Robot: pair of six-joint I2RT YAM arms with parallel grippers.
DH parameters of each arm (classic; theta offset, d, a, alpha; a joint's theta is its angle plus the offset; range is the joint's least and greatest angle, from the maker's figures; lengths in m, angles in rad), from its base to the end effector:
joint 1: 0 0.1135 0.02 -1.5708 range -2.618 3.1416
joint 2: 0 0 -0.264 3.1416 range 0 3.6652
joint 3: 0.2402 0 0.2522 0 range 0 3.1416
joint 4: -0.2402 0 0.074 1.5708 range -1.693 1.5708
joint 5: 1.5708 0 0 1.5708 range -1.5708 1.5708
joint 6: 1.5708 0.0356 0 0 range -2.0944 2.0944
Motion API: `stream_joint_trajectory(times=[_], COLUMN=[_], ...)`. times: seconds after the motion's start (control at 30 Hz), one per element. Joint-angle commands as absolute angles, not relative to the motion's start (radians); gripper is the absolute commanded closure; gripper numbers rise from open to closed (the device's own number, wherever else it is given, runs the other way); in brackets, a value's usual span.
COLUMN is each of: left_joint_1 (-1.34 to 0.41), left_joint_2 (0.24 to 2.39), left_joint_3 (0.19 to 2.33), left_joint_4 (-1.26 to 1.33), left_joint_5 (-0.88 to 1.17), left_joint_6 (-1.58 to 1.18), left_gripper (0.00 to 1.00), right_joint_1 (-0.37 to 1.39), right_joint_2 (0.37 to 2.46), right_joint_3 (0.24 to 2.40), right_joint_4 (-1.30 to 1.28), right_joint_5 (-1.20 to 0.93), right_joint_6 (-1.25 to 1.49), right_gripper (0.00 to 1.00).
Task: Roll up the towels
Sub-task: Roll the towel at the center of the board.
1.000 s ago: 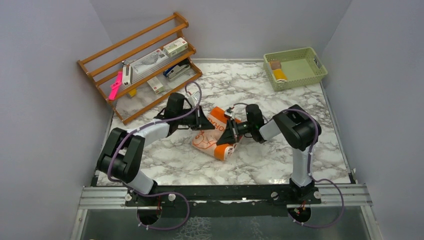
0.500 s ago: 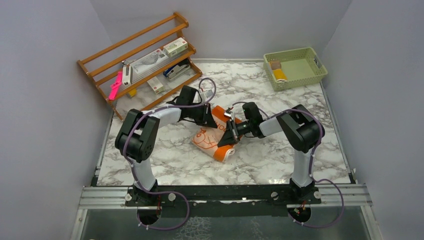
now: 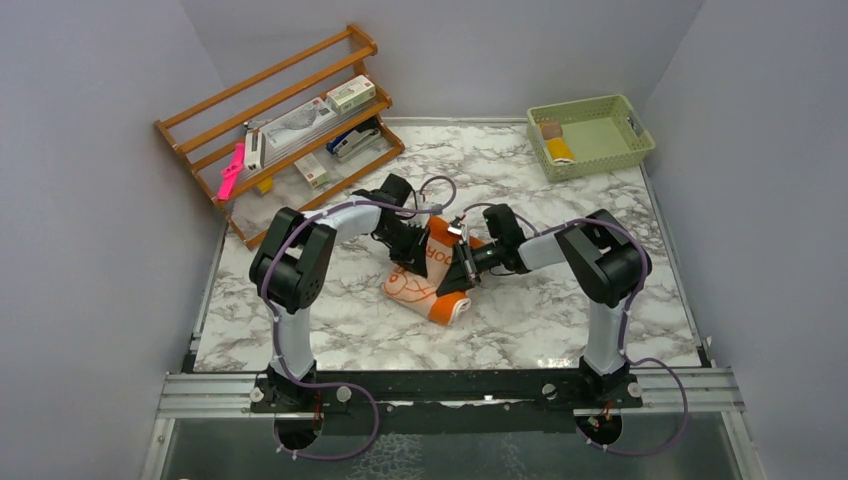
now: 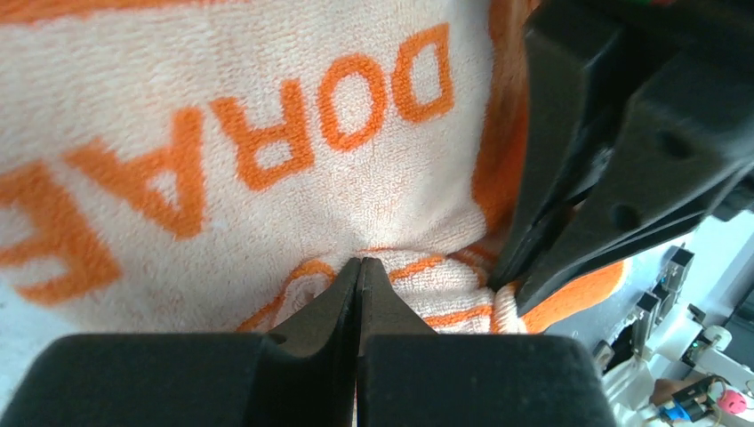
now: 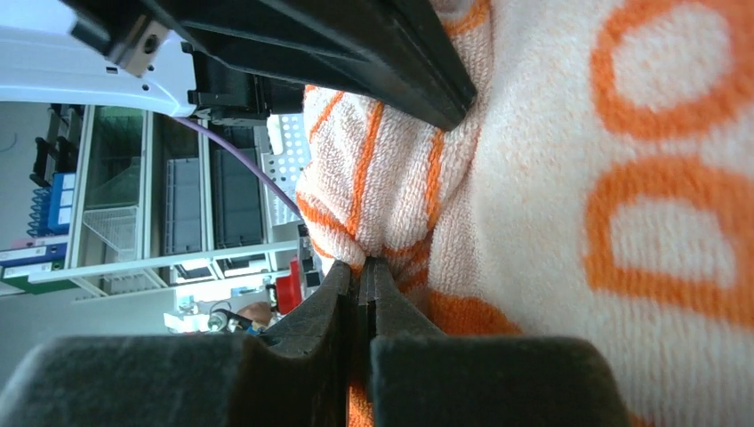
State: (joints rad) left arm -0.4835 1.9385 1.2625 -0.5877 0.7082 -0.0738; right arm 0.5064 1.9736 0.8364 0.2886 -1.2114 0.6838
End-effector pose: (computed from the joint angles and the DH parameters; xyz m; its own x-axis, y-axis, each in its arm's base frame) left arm 0.3204 -0.1944 0.1571 -0.8805 0.3991 -0.2558 0.4635 0.6121 -0.6406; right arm 0.2795 0.1931 0.0944 -0.9583 -0.2774 -0.0687 -0.1372 0.2357 0.9621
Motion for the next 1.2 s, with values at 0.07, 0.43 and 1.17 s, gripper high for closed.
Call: stream_joint_trajectory(times=[0.07,0.43,1.17], left_joint_1=[-0.461,-0.273,-0.180], left_joint_2=[1.918,1.680,1.366], left_joint_3=[1.208,1.178,1.000], left_joint_4=[-0.721,-0.726,-0.566], left_joint_5=[0.443,0.170,0.357], left_joint_6=[-0.046,-0.177,-0.351], left_gripper=[1.00,1.00,1.00], right_joint_1=[0.503,0.507,0.658], right_joint_2=[1.953,1.965,2.182], right_joint_3=[0.862,0.914,1.042], right_joint_4=[0.238,0.226,0.435], right_joint_5=[-1.181,-1.135,-1.266], right_joint_6=[0.650,0.653,0.777], right_gripper=[0.99,0.99,0.99])
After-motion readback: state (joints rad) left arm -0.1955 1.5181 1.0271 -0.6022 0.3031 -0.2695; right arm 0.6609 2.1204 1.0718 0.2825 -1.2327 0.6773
